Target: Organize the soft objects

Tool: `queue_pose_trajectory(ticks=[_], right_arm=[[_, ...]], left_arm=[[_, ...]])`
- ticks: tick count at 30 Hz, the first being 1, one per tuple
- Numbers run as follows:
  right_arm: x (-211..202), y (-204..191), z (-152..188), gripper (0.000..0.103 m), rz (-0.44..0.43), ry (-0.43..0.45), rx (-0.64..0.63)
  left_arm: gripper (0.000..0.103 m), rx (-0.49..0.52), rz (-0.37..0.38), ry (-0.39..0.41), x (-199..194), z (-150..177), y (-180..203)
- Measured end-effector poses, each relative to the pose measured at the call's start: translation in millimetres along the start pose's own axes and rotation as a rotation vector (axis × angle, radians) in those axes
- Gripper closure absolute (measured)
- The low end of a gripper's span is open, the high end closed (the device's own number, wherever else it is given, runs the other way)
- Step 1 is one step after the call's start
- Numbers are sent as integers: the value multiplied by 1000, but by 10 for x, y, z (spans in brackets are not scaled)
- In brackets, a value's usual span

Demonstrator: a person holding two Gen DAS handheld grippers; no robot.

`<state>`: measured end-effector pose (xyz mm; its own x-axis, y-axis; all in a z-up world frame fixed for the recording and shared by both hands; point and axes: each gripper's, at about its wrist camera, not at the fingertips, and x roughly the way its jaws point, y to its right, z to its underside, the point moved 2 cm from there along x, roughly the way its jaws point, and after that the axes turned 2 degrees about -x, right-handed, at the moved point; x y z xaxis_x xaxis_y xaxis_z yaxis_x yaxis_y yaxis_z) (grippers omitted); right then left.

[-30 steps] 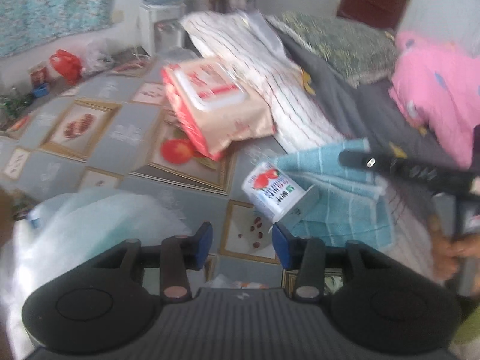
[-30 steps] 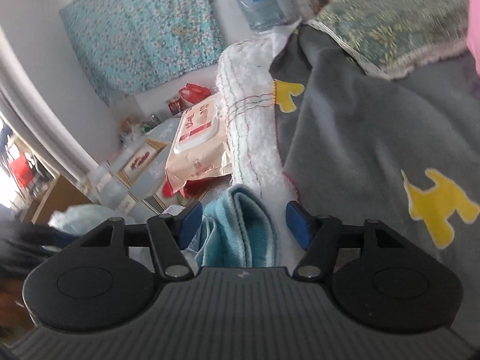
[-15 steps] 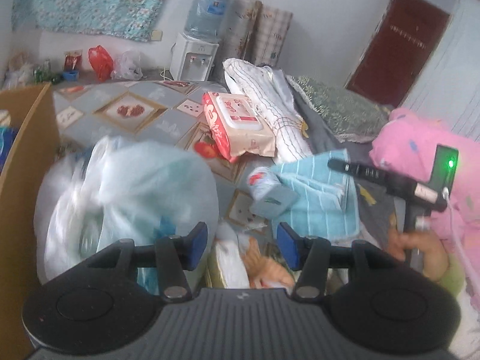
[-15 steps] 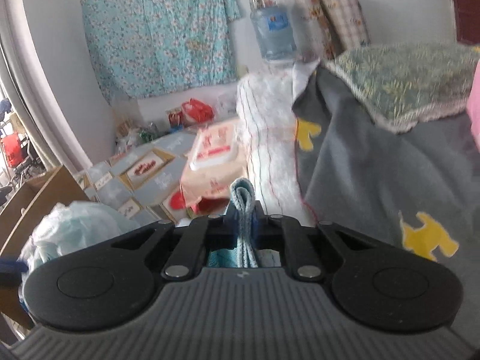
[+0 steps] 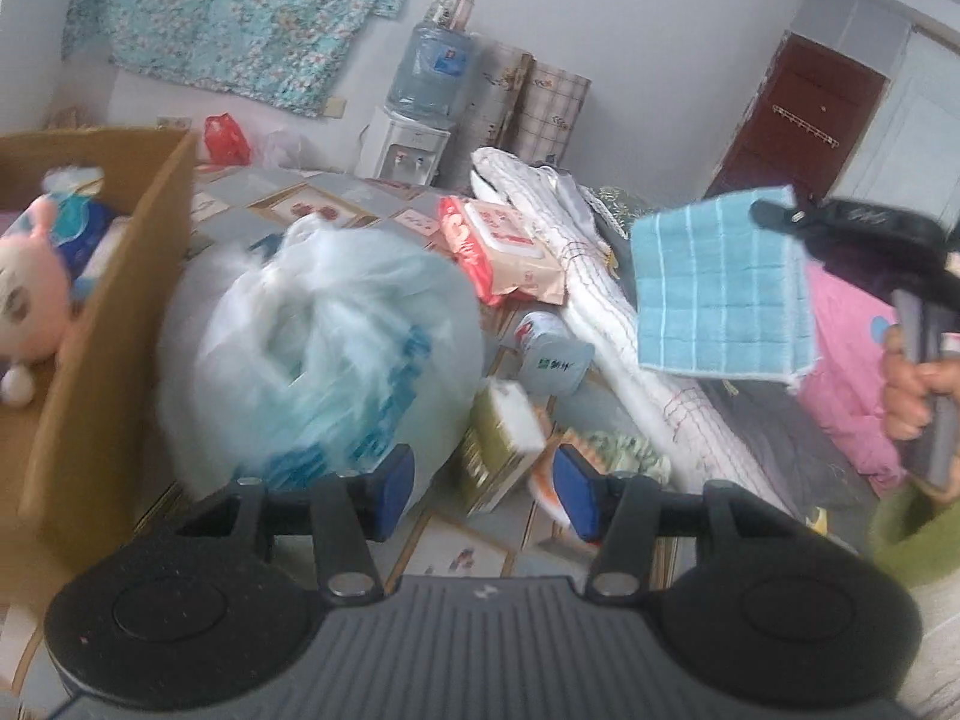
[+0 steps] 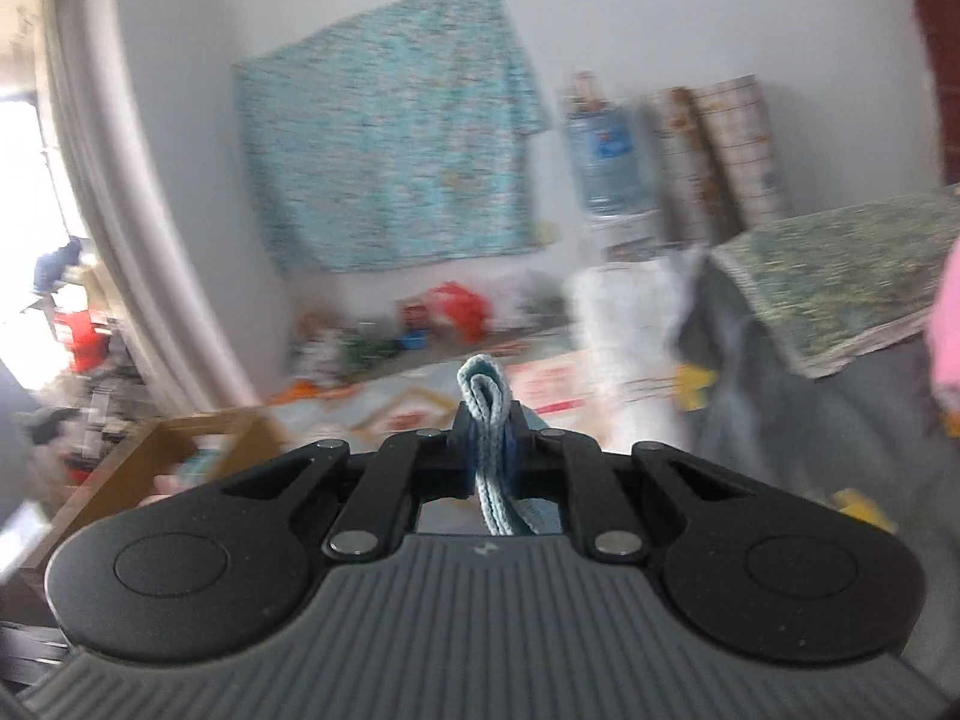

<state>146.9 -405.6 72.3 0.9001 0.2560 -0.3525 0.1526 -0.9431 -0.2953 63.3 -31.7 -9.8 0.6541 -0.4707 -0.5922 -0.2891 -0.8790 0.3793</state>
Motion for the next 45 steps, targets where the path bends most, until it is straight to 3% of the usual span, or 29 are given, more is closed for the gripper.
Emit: queue_pose_trajectory(ticks=[6, 8, 12, 16, 19, 23, 27, 31, 35, 40, 45], right_arm=[[-420, -498, 248, 96, -326, -27, 155], [-403, -548, 452, 96, -387, -63, 215], [-54, -436, 1086, 96, -359, -182, 288], [440, -89, 1797, 96, -223, -373, 378], [448, 19, 1949, 96, -217, -398, 405], [343, -35, 1851, 95, -242, -382, 307], [372, -4, 1735, 94, -268, -376, 280], [292, 3, 1659, 94, -411, -370, 255], [126, -189, 1591, 94, -565, -389, 113], [-36, -448, 1635, 94, -679, -506, -84], [13, -528, 1865, 93, -669, -647, -180]], left_arm=[[51, -21, -41, 10, -400, 302, -296], [50, -26, -78, 21, -525, 399, -403], [50, -43, -137, 31, -599, 528, -559], [50, -40, -129, -9, -399, 561, -575], [51, 14, -123, -50, -157, 586, -463], [51, 54, -50, -132, 215, 661, -319], [54, 113, -57, -170, 509, 712, -194], [53, 185, -100, -148, 624, 705, -151], [53, 239, -111, -133, 631, 734, -103], [53, 247, -107, -110, 601, 746, -120], [51, 234, -121, -90, 555, 744, -208]])
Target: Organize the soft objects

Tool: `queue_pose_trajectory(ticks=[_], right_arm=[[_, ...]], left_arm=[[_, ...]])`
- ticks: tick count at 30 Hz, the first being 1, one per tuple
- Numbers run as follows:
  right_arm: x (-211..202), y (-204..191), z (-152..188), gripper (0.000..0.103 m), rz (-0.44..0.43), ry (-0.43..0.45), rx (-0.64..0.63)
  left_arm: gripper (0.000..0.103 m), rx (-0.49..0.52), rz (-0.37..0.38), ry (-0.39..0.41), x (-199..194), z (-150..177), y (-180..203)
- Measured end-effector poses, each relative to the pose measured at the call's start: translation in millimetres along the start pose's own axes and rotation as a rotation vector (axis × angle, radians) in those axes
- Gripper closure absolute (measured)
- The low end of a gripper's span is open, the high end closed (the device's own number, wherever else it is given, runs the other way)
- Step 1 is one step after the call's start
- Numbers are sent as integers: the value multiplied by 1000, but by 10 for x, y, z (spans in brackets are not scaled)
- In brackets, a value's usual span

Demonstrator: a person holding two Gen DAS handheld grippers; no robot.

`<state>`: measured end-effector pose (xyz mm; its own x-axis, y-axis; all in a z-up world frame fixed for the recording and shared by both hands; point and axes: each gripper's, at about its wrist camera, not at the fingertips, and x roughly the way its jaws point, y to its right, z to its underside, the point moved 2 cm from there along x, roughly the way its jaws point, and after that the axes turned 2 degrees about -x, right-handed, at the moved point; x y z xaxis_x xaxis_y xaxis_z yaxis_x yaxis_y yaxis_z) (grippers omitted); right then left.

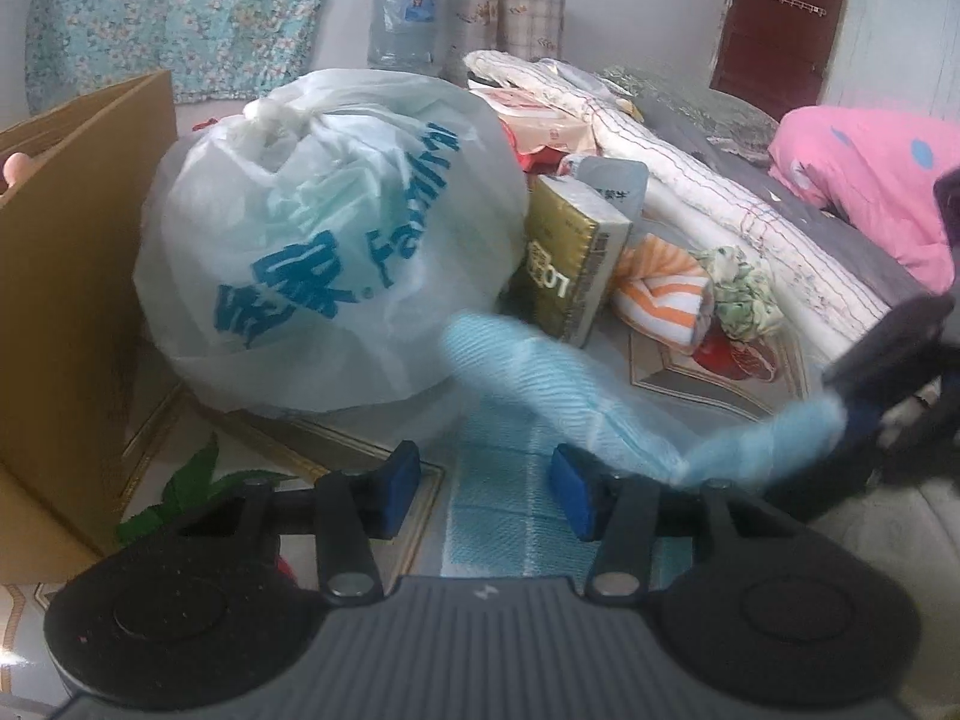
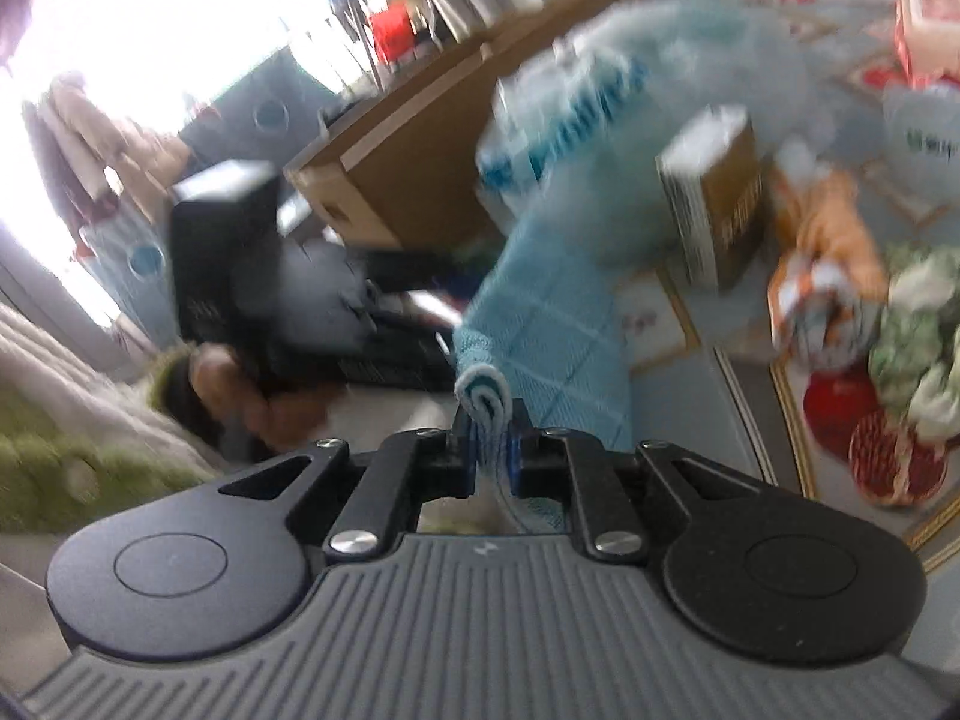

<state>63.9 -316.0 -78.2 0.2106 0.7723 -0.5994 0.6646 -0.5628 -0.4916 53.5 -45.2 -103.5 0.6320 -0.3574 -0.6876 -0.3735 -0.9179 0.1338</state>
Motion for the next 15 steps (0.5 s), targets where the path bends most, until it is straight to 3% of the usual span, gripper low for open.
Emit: queue_pose_trajectory(ticks=[7, 11, 15], right_arm=[[192, 100, 184, 93, 37, -74, -28], [251, 67, 203, 93, 58, -82, -55], [296, 67, 181, 93, 74, -87, -68]], left_arm=[[53, -94, -63, 8, -223, -44, -305], [51, -177, 3, 79, -527, -129, -428], [45, -136, 89, 102, -599, -147, -264]])
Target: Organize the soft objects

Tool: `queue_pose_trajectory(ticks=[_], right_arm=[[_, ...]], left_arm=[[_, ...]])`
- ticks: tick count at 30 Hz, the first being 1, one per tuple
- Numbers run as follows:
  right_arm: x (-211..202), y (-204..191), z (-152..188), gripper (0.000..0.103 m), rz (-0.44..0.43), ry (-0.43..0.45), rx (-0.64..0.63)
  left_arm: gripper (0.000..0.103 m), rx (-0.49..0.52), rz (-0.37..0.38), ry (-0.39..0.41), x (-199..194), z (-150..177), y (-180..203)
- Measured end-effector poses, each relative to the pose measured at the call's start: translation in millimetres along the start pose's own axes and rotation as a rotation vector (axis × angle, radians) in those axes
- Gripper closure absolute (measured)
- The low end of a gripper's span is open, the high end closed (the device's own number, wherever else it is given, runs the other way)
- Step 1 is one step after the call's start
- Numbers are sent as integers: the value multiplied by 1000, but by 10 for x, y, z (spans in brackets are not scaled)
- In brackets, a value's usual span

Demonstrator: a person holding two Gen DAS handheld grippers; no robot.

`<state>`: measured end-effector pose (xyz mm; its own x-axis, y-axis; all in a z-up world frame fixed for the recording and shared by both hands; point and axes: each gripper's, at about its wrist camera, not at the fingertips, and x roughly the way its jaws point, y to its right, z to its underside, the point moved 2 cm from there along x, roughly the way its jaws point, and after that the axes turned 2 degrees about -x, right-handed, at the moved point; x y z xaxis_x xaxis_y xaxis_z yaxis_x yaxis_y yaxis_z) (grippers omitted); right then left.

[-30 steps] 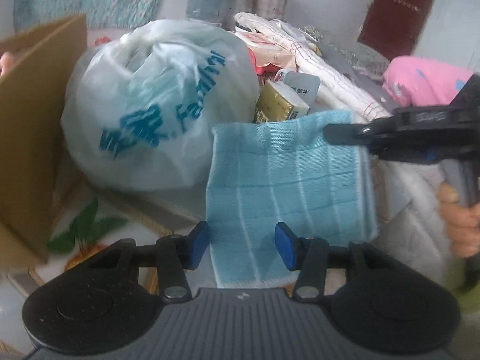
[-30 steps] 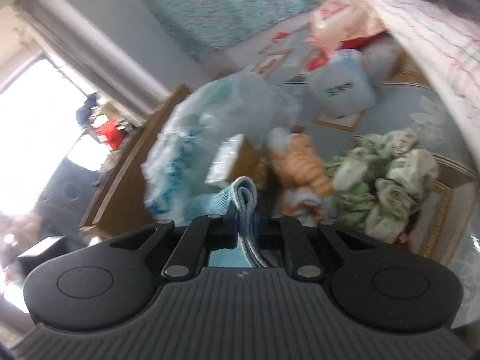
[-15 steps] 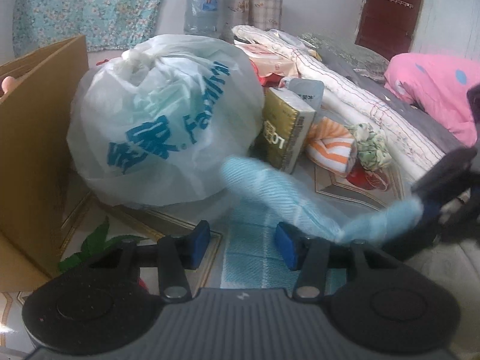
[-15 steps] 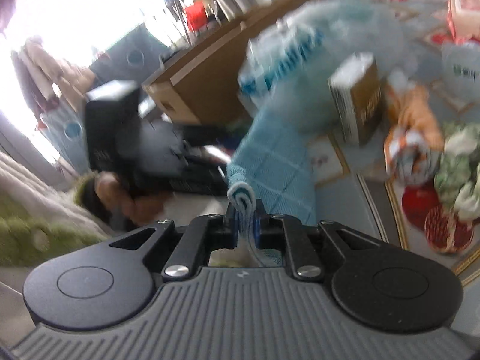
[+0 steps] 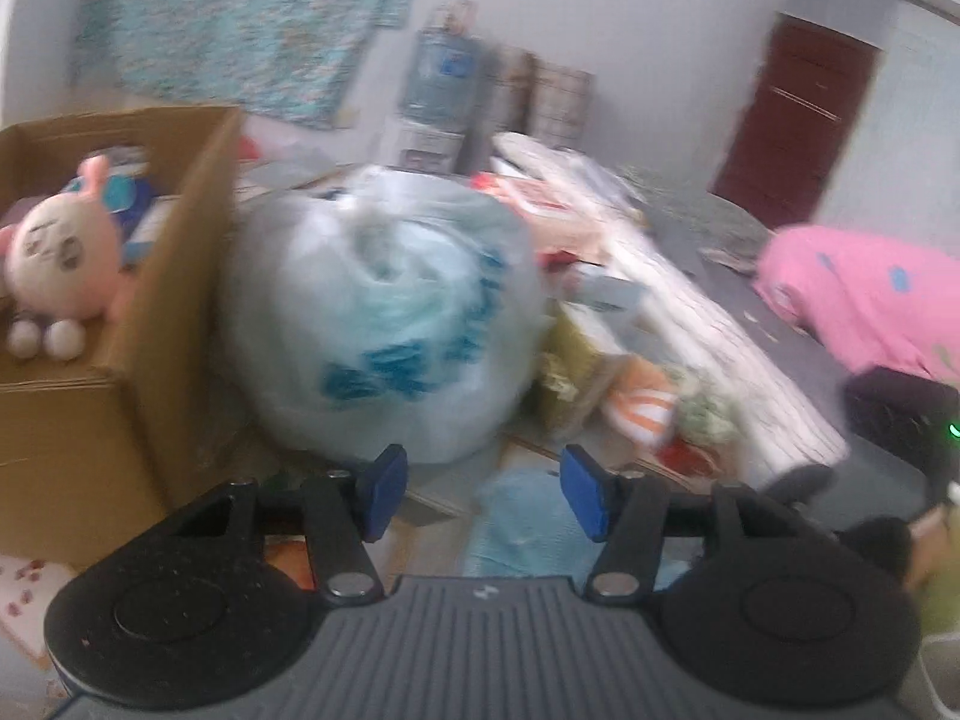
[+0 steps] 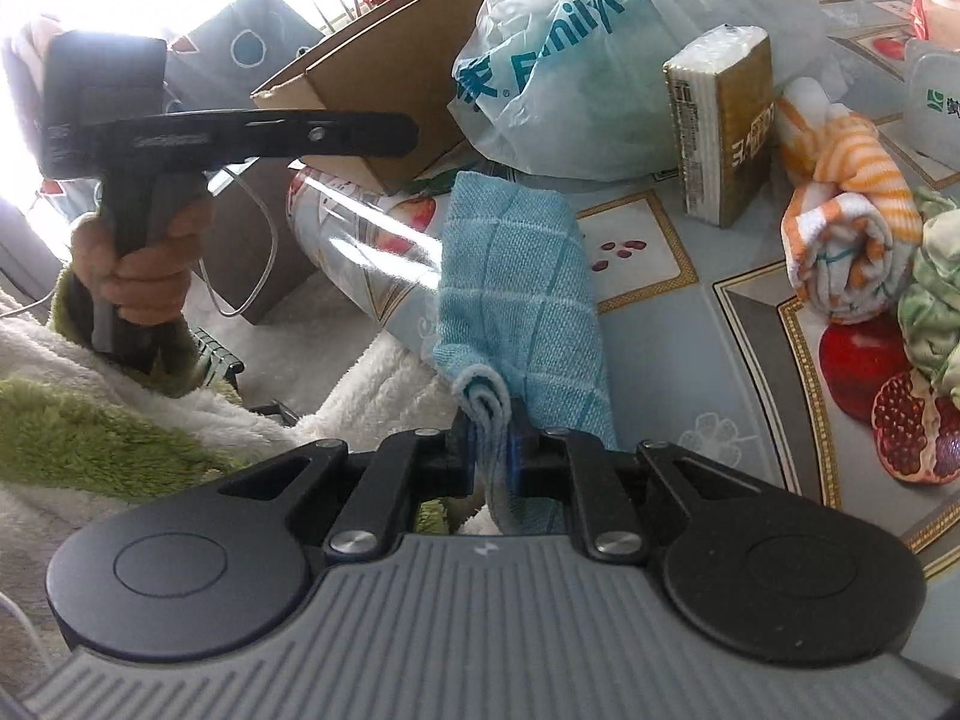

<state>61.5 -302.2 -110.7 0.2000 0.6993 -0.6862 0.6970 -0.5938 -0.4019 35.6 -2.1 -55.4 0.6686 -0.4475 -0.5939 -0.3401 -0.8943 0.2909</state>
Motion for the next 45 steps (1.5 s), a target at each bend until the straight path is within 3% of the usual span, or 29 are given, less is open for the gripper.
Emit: queue_pose_trajectory(ticks=[6, 8, 10, 13, 15, 17, 21, 24, 28, 32, 38, 45], right_arm=[[3, -53, -31, 91, 45, -13, -23], [-21, -77, -59, 82, 47, -27, -21], [-102, -135, -85, 56, 46, -38, -49], [-293, -239, -164, 31, 45, 11, -105], [-392, -229, -229, 29, 51, 61, -95], [-382, -181, -295, 29, 90, 88, -71], [3, -119, -337, 31, 262, -1, -104], [223, -150, -352, 36, 312, -25, -161], [346, -305, -440, 64, 329, -57, -238], [408, -423, -449, 74, 382, -68, -273], [274, -244, -406, 79, 403, -7, -132], [42, 162, -290, 79, 370, 144, 195]], left_arm=[[48, 144, -128, -128, 431, 246, 198], [47, 132, -124, -131, 466, 255, 162], [47, 117, -111, -130, 444, 229, 126], [47, 113, -114, -133, 435, 216, 99], [47, 102, -105, -135, 442, 217, 65], [46, 94, -99, -137, 475, 220, 50], [46, 81, -87, -139, 501, 221, 32], [46, 70, -79, -139, 496, 217, 15], [46, 53, -73, -130, 482, 211, -8], [46, -16, -68, -101, 394, 171, -108], [42, -64, -44, -75, 200, 112, -224], [41, -41, 77, -164, 277, 175, -20]])
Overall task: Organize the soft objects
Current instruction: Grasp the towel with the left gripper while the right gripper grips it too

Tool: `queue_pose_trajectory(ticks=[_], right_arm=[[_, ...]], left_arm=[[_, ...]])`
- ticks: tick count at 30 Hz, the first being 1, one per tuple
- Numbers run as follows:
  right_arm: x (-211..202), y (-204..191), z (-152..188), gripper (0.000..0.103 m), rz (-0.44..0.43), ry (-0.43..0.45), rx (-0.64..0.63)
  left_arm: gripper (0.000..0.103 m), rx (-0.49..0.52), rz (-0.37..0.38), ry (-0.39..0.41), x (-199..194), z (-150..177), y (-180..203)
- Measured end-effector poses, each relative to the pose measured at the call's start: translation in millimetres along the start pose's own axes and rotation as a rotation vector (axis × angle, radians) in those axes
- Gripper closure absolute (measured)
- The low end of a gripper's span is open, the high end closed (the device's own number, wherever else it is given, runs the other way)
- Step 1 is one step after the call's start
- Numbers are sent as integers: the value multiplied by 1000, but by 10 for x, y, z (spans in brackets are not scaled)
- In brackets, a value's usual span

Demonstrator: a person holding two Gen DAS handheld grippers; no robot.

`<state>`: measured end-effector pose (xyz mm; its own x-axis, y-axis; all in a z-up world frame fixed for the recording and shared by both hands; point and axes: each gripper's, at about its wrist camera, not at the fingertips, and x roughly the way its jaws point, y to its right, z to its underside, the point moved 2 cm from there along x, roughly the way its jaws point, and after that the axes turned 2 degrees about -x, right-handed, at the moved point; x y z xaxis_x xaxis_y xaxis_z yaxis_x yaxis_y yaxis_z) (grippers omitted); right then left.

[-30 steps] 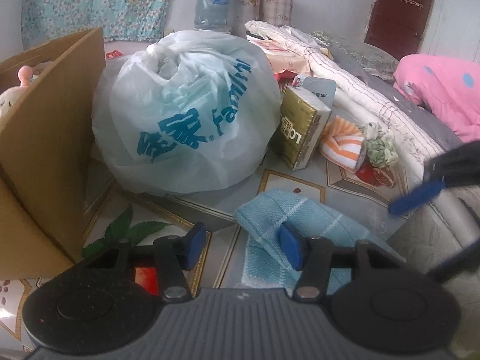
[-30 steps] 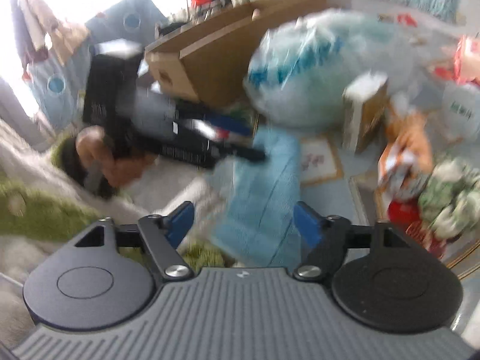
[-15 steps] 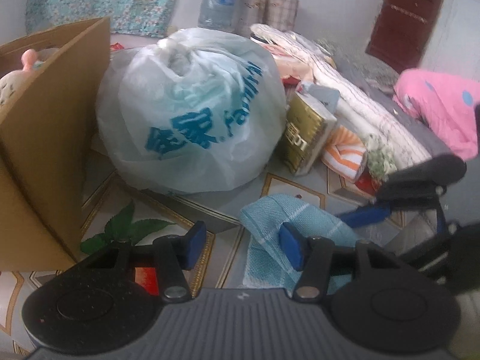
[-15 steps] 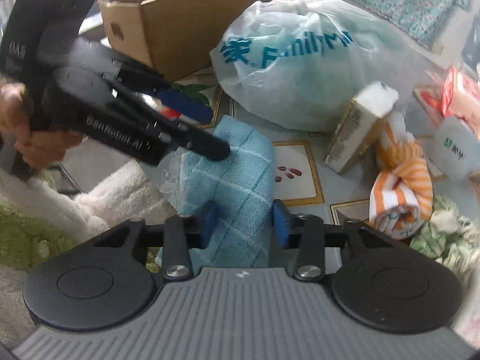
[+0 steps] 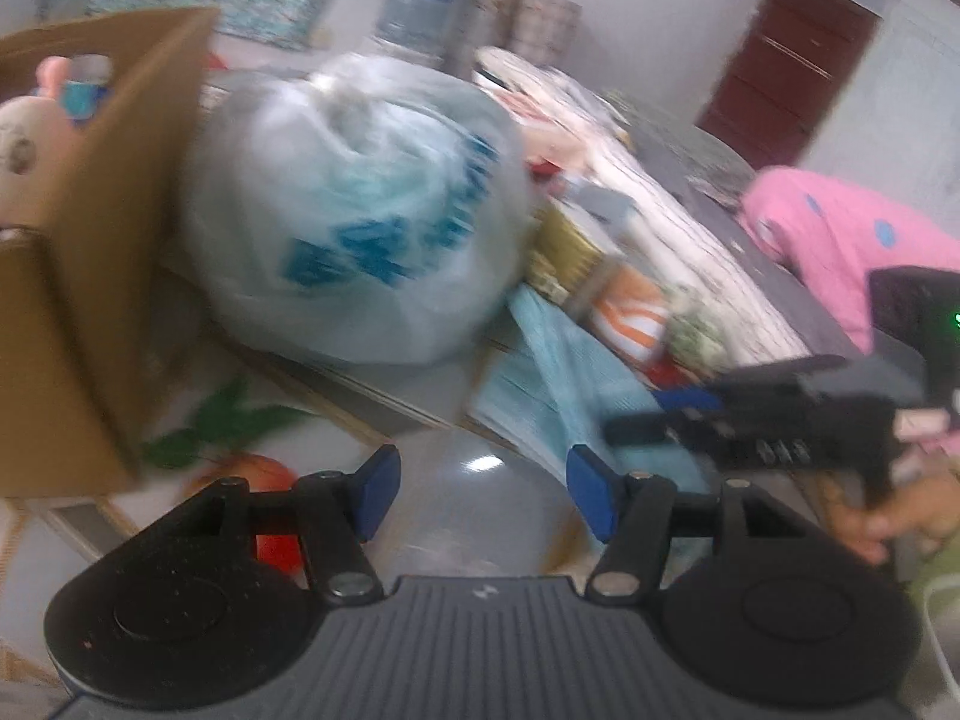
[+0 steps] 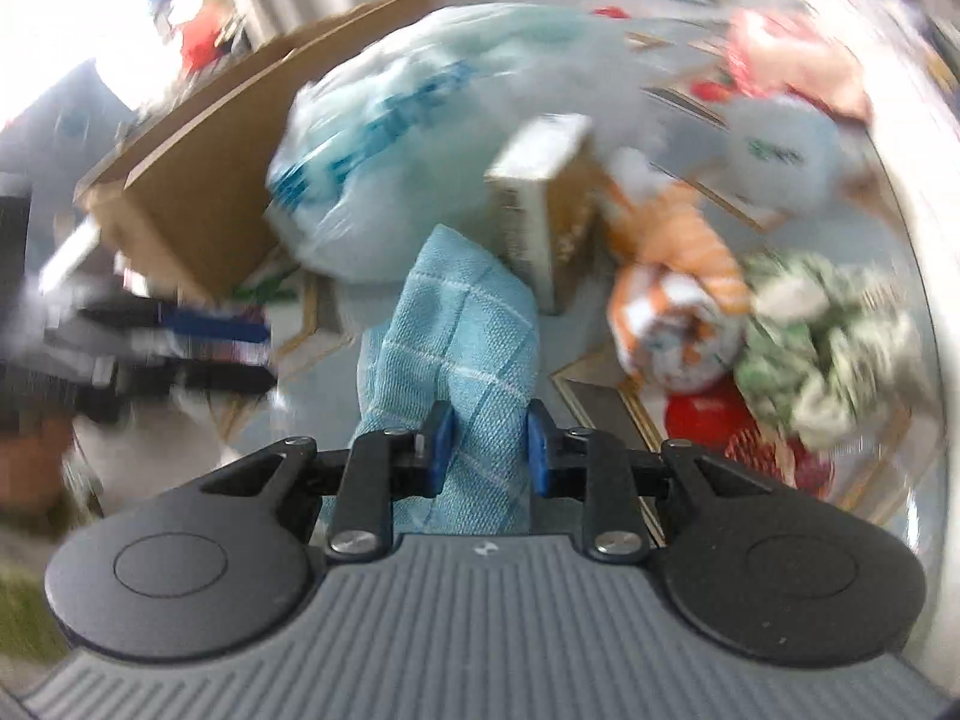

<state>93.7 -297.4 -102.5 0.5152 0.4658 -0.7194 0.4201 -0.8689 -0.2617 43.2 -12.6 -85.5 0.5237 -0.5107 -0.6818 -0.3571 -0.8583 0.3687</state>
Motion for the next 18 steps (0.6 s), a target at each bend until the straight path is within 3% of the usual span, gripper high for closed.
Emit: queue_pose_trajectory(ticks=[4, 8, 18], right_arm=[[1, 125, 83, 79, -26, 48, 129], [-21, 205, 132, 80, -52, 80, 191], [44, 396, 166, 80, -165, 108, 321]], left_arm=[[42, -6, 87, -82, 201, -18, 133], [42, -35, 126, -144, 374, -37, 167], [46, 11, 92, -141, 526, -162, 338]])
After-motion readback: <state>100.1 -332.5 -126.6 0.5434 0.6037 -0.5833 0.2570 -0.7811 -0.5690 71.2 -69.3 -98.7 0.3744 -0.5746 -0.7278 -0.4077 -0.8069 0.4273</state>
